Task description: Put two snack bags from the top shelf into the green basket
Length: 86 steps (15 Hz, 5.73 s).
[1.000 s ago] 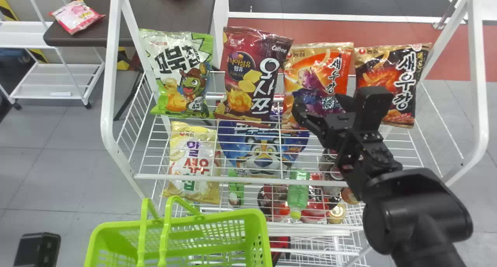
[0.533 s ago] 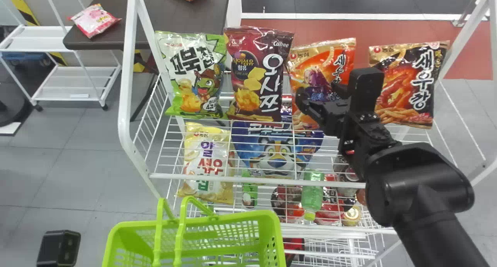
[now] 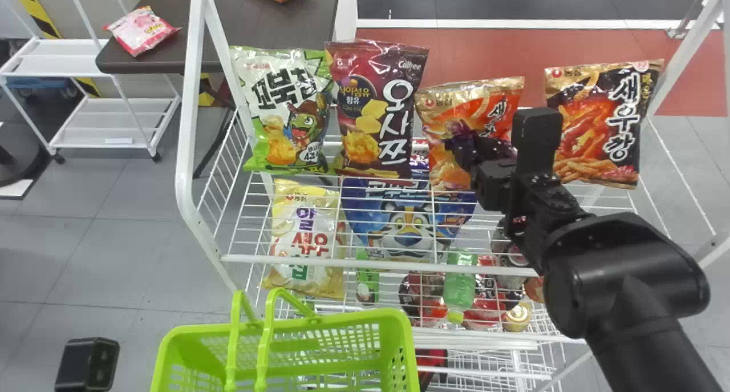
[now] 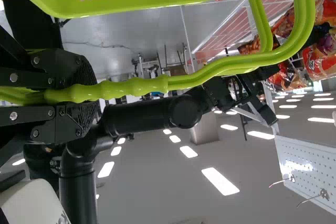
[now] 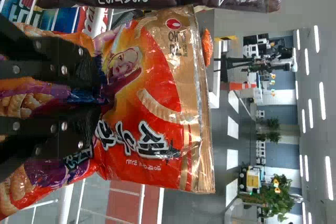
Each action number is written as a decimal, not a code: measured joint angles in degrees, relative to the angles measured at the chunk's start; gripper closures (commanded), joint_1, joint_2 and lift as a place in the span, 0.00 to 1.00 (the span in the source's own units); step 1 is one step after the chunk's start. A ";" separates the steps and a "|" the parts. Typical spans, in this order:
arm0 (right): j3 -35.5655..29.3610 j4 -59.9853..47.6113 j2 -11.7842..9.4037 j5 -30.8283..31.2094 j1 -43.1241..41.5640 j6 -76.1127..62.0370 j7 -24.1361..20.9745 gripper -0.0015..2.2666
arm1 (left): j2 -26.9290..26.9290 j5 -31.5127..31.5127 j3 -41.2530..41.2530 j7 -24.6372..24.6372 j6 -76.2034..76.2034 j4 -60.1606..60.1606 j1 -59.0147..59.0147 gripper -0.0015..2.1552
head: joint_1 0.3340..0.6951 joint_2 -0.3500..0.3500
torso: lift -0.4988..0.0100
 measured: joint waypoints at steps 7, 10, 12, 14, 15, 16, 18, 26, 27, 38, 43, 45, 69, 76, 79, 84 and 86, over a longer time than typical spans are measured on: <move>-1.46 -13.21 -0.10 5.48 7.09 4.17 -2.52 0.99 | 0.15 -0.35 -0.53 -0.03 0.00 0.00 -0.18 1.00 | 1.00 0.52 | 0.98; -1.85 -20.91 -0.16 6.42 11.10 9.28 -3.46 0.99 | 0.28 -0.36 -0.67 -0.07 0.00 0.00 -0.25 1.00 | 1.00 0.50 | 0.98; -2.36 -26.22 -0.38 6.36 13.56 12.58 -4.12 0.99 | 0.46 -0.33 -0.86 -0.08 0.00 0.00 -0.27 1.00 | 1.00 0.49 | 0.98; -2.71 -31.19 -0.77 6.57 15.33 17.94 -5.70 0.99 | 0.52 -0.31 -1.02 -0.08 0.00 0.00 -0.32 1.00 | 1.00 0.46 | 0.98; -2.87 -32.89 -0.98 6.85 15.90 20.21 -6.27 0.99 | 0.54 -0.30 -1.05 -0.08 -0.02 0.00 -0.34 1.00 | 1.00 0.44 | 0.98; -3.12 -33.69 -1.13 7.00 16.25 21.44 -6.44 0.99 | 0.60 -0.30 -1.09 -0.08 -0.07 0.05 -0.36 1.00 | 1.00 0.43 | 0.98; -3.53 -34.14 -1.23 7.08 16.77 22.06 -6.53 0.99 | 0.73 -0.30 -1.22 -0.07 -0.12 0.27 -0.52 1.00 | 1.00 0.42 | 0.98; -2.20 -45.78 -2.06 5.51 21.40 34.94 -6.52 0.99 | 0.88 -0.27 -1.42 -0.07 -0.55 0.77 -0.68 1.00 | 1.00 0.44 | 0.98; -1.73 -47.56 -2.26 5.39 21.87 37.50 -6.52 0.99 | 0.88 -0.27 -1.42 -0.07 -0.69 0.90 -0.68 1.00 | 1.00 0.45 | 0.98; 10.11 -56.78 -4.59 2.13 24.36 54.95 -6.36 0.99 | 0.88 -0.27 -1.34 -0.07 -1.23 1.55 -0.70 1.00 | 1.00 0.78 | 0.98; 14.32 -56.01 -5.00 -3.13 25.55 55.18 -6.13 0.99 | 0.78 -0.27 -1.37 -0.06 -1.72 1.92 -0.70 1.00 | 1.00 0.98 | 0.98; 16.50 -55.77 -5.11 -4.53 25.62 55.49 -6.08 0.99 | 0.71 -0.27 -1.45 0.01 -1.97 1.93 -0.70 1.00 | 1.00 1.00 | 0.98; -2.15 -48.01 -6.51 -5.61 27.04 24.32 -5.50 0.02 | 0.70 -0.27 -2.34 0.33 -2.34 2.28 -1.05 1.00 | 1.00 0.60 | 0.98; -15.28 -32.56 -6.15 -10.62 19.66 15.78 -2.95 0.02 | 0.92 -0.27 -2.41 0.40 -2.28 2.25 -1.05 1.00 | 1.00 0.26 | 0.98; -18.47 -25.68 -6.16 -12.31 14.54 15.89 -0.22 0.02 | 1.12 -0.27 -2.43 0.56 -2.20 2.19 -1.13 1.00 | 1.00 0.21 | 0.98; -20.12 -18.17 -6.67 -12.07 7.26 16.98 -0.02 0.02 | 1.18 -0.36 -2.48 0.64 -1.92 2.11 -1.19 1.00 | 1.00 0.15 | 0.98; -20.15 -15.68 -6.97 -11.11 4.65 17.78 -0.14 0.02 | 1.19 -0.36 -2.48 0.63 -1.79 2.03 -1.20 1.00 | 1.00 0.13 | 0.98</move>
